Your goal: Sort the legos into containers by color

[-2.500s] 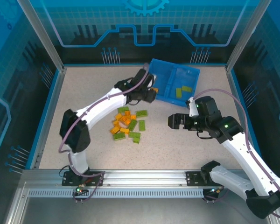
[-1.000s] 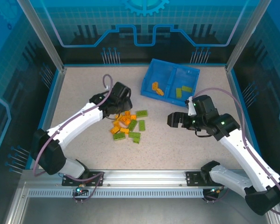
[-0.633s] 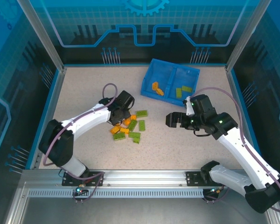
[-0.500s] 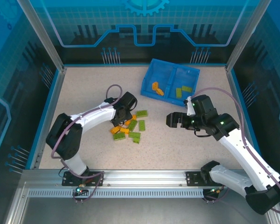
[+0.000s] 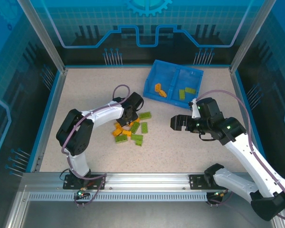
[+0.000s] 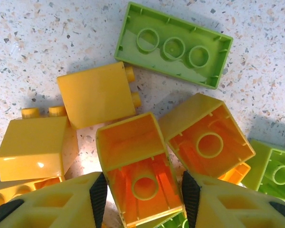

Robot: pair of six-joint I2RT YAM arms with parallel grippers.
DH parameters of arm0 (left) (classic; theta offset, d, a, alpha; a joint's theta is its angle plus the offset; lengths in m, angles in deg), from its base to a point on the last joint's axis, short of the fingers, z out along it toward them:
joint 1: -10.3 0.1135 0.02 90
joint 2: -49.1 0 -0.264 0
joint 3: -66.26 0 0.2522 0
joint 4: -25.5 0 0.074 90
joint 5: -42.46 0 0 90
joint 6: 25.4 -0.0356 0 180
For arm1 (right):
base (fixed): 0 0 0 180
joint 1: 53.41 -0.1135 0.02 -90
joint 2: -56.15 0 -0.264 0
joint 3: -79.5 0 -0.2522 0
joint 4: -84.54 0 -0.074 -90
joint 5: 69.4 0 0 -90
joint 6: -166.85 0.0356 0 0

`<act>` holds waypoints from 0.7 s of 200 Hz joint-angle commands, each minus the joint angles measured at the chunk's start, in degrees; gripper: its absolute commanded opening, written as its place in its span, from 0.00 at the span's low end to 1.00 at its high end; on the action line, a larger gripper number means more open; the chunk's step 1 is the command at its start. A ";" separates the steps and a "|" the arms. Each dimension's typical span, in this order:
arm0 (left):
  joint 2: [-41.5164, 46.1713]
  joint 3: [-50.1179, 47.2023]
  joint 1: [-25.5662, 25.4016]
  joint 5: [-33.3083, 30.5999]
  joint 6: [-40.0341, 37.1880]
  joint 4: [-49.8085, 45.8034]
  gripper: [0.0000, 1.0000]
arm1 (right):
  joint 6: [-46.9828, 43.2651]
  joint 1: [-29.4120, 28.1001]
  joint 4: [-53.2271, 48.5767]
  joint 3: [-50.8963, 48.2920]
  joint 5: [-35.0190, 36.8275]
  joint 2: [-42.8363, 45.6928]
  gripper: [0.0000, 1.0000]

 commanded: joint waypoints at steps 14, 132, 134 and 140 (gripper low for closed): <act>-0.74 -2.69 0.11 1.79 -2.13 -1.01 0.48 | 0.03 -0.84 -0.02 0.97 -1.86 -0.50 1.00; 10.42 -0.70 -2.01 7.37 -13.70 2.11 0.27 | -0.97 -6.99 3.32 4.58 -3.65 -5.38 1.00; 10.85 -0.53 -2.34 7.81 -14.24 2.31 0.27 | -0.95 -6.99 3.40 4.58 -3.59 -5.34 1.00; 11.82 0.65 -3.37 8.07 -15.80 2.67 0.28 | -0.73 -7.07 3.49 4.67 -3.34 -5.03 1.00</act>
